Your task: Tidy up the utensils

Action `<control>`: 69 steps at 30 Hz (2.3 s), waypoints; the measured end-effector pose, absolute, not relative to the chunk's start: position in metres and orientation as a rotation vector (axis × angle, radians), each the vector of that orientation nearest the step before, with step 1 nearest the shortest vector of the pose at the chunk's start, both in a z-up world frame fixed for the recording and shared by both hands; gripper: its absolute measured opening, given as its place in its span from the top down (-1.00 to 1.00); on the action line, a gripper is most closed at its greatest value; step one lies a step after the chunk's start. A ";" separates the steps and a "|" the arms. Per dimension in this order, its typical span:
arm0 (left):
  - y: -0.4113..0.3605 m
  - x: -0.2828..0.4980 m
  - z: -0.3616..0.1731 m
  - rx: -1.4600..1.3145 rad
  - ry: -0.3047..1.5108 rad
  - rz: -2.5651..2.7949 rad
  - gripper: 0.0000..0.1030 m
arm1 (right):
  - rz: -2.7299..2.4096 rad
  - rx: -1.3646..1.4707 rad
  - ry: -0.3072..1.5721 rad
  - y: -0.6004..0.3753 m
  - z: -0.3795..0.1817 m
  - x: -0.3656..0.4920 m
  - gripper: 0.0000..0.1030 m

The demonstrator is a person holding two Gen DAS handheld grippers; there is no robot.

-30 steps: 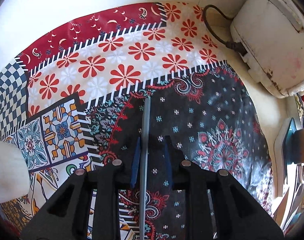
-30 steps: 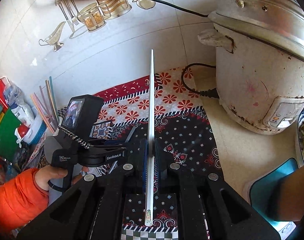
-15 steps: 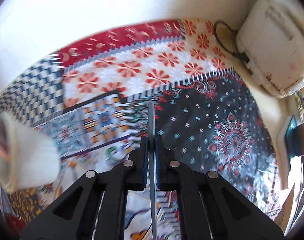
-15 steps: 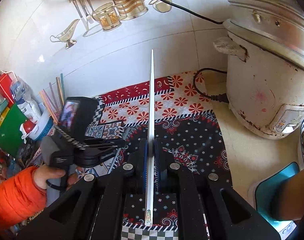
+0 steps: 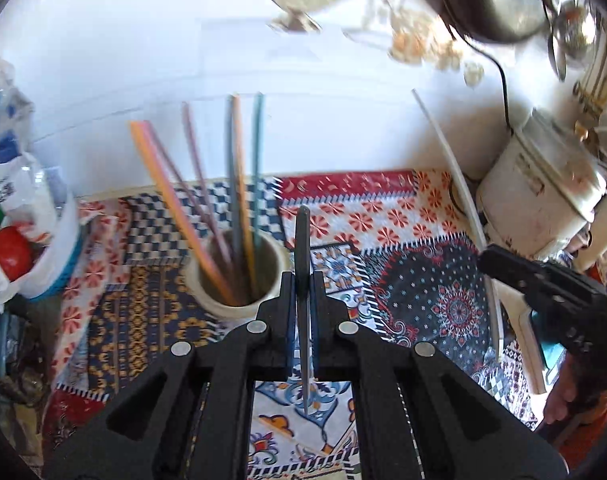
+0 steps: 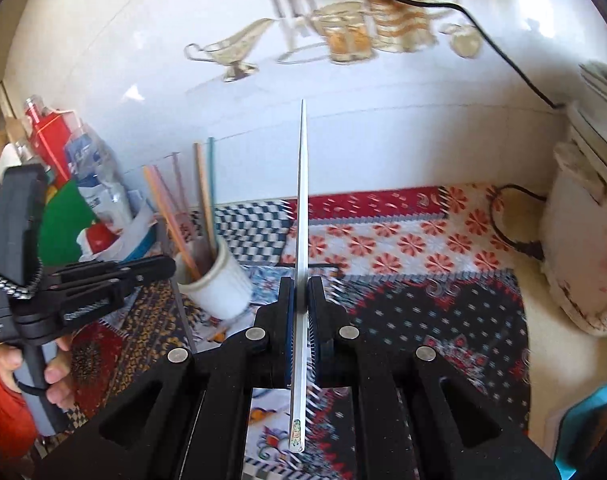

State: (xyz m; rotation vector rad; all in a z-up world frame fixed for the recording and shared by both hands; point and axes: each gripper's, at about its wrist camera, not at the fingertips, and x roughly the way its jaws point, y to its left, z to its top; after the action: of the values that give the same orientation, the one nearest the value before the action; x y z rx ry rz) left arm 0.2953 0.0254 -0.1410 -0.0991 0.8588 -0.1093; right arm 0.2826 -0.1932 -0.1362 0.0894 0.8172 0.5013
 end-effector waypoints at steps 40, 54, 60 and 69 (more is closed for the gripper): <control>0.097 0.308 -0.054 -0.176 0.622 0.034 0.92 | 0.821 -0.060 0.662 -0.032 -0.140 0.347 0.88; 0.099 0.337 -0.097 -0.170 0.718 0.031 0.92 | 0.824 -0.055 0.788 -0.026 -0.203 0.360 0.88; 0.100 0.341 -0.100 -0.165 0.727 0.032 0.92 | 0.809 -0.091 0.835 -0.024 -0.214 0.359 0.88; 0.100 0.341 -0.104 -0.166 0.738 0.037 0.92 | 0.795 -0.139 0.889 -0.028 -0.222 0.352 0.89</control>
State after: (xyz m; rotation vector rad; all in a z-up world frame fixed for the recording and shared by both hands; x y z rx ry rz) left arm 0.3409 0.1001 -0.1036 -0.1657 0.7382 0.0373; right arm 0.3516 -0.0276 -0.2216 -0.1394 0.8887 0.7946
